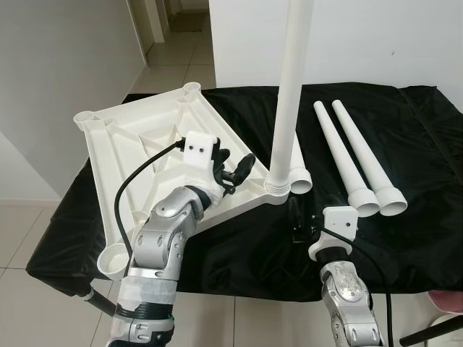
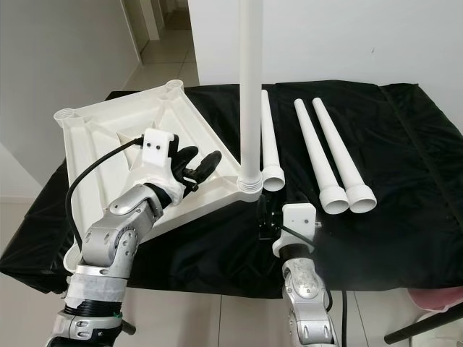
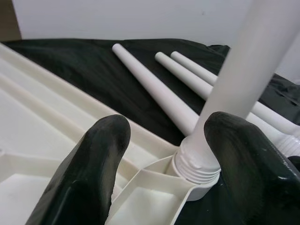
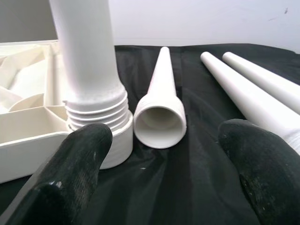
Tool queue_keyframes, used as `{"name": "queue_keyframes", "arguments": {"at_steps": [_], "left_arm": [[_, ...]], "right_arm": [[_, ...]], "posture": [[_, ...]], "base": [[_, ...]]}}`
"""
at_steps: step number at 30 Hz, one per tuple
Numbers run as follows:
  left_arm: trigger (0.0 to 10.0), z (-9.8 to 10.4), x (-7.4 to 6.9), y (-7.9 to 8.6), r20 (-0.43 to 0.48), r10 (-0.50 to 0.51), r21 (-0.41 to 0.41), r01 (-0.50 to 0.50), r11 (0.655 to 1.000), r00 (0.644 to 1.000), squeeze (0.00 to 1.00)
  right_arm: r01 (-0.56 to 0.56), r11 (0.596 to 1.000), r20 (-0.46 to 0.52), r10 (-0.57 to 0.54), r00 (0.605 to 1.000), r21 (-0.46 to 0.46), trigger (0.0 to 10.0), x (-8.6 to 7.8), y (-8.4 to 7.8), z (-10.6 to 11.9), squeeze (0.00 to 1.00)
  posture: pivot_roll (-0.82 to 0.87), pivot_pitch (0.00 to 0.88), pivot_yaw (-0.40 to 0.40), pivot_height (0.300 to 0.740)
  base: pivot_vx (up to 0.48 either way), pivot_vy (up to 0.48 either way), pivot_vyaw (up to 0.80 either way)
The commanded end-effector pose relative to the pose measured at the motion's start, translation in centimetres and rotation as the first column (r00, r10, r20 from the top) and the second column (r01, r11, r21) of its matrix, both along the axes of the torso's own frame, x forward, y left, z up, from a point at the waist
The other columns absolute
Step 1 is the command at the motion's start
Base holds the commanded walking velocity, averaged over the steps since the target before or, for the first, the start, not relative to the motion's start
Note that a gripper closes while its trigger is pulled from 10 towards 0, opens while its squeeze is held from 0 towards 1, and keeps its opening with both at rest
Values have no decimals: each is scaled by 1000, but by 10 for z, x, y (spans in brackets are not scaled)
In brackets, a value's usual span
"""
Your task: Building children table
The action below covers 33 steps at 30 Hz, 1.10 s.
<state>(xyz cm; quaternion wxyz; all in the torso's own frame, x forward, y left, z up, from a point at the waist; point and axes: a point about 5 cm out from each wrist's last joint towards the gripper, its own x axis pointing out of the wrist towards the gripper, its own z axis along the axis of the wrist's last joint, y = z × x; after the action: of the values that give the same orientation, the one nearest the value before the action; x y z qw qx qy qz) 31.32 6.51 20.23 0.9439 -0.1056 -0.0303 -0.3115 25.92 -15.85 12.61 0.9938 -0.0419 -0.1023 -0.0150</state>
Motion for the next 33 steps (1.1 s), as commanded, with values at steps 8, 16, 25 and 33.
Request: {"name": "queue_keyframes", "arguments": {"at_steps": [8,16,25,33], "left_arm": [[10000,-17,2,5,-24,41,-10,-41,999,999,0],[10000,-43,0,24,-43,220,-35,-222,974,974,0],[10000,-62,-5,24,-53,210,38,-208,977,976,0],[10000,-64,-4,28,-110,214,-10,-216,976,971,0]], "right_arm": [[111,994,52,-112,992,8,10000,4,-9,10,0],[69,997,79,-72,994,38,10000,4,0,14,0],[-9,997,58,4,998,79,10000,5,14,7,0],[6,997,51,-10,999,78,10000,9,15,7,0]], "posture": [[-104,13,86,740],[-102,15,89,740],[-98,5,80,740],[-107,0,70,740]], "base": [[0,0,0],[0,0,0],[0,0,0],[0,0,0]]}}
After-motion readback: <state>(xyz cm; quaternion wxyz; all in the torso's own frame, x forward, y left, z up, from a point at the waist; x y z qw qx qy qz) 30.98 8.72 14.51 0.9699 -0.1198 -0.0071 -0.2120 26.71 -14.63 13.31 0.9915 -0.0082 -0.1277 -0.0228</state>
